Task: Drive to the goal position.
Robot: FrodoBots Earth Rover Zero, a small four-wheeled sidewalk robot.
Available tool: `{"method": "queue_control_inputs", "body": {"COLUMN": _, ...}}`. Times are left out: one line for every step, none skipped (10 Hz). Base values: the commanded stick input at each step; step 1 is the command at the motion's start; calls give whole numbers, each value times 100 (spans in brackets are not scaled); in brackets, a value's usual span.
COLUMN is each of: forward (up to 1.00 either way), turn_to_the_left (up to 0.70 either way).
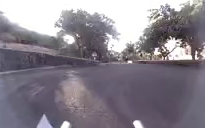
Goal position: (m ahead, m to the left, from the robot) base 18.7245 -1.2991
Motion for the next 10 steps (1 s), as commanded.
{"method": "queue_control_inputs", "body": {"forward": 67, "turn_to_the_left": 2}}
{"method": "queue_control_inputs", "body": {"forward": 67, "turn_to_the_left": 2}}
{"method": "queue_control_inputs", "body": {"forward": 67, "turn_to_the_left": 2}}
{"method": "queue_control_inputs", "body": {"forward": 67, "turn_to_the_left": 2}}
{"method": "queue_control_inputs", "body": {"forward": 67, "turn_to_the_left": 2}}
{"method": "queue_control_inputs", "body": {"forward": 67, "turn_to_the_left": 2}}
{"method": "queue_control_inputs", "body": {"forward": 67, "turn_to_the_left": 2}}
{"method": "queue_control_inputs", "body": {"forward": 67, "turn_to_the_left": -21}}
{"method": "queue_control_inputs", "body": {"forward": 67, "turn_to_the_left": -23}}
{"method": "queue_control_inputs", "body": {"forward": 67, "turn_to_the_left": -26}}
